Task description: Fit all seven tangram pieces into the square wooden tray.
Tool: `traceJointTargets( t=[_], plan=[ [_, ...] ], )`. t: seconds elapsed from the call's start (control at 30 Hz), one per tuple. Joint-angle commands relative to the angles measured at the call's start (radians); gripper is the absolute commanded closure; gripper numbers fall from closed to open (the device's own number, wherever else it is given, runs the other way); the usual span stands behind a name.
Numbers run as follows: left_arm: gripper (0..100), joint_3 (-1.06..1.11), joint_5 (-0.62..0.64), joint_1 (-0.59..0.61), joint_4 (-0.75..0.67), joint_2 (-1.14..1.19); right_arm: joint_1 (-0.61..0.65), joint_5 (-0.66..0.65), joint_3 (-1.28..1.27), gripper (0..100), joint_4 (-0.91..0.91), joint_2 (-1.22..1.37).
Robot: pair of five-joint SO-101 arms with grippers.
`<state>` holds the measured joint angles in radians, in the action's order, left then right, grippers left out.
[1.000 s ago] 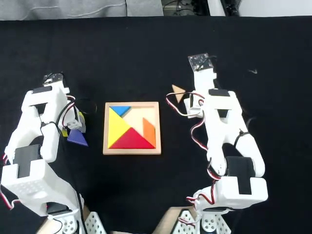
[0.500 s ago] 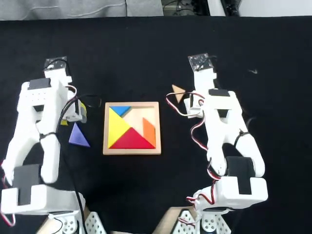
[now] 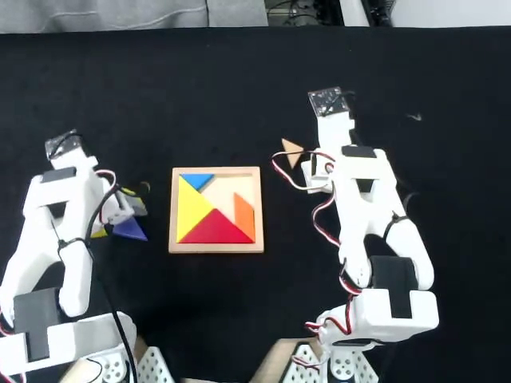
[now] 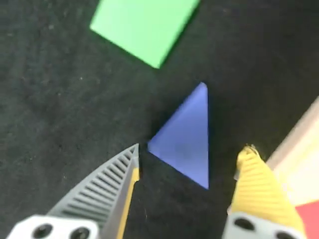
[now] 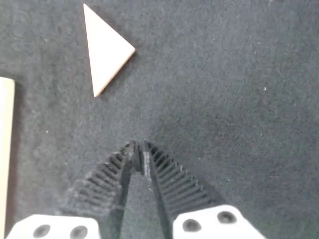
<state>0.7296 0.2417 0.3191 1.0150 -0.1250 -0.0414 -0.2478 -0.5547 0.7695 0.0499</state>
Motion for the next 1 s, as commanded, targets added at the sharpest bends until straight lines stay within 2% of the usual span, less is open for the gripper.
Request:
traceJointTargets(
  t=[0.0,0.17,0.37,0.83,0.97],
  plan=[
    [69,0.015,0.055,0.008,-0.083,-0.023,0.009,-0.011,0.05,98.6,-0.009,-0.005],
    [70,-0.008,0.094,0.007,-0.11,0.041,0.006,-0.011,0.05,98.6,-0.008,-0.005],
    [79,-0.028,0.092,-0.019,-0.107,0.097,0.008,-0.011,0.05,98.6,-0.008,-0.005],
    [79,-0.048,0.098,-0.022,-0.109,0.101,0.008,-0.011,0.05,98.6,-0.008,-0.005],
    [79,-0.048,0.098,-0.059,-0.107,0.095,0.008,-0.011,0.05,98.6,-0.008,-0.005]
  ],
)
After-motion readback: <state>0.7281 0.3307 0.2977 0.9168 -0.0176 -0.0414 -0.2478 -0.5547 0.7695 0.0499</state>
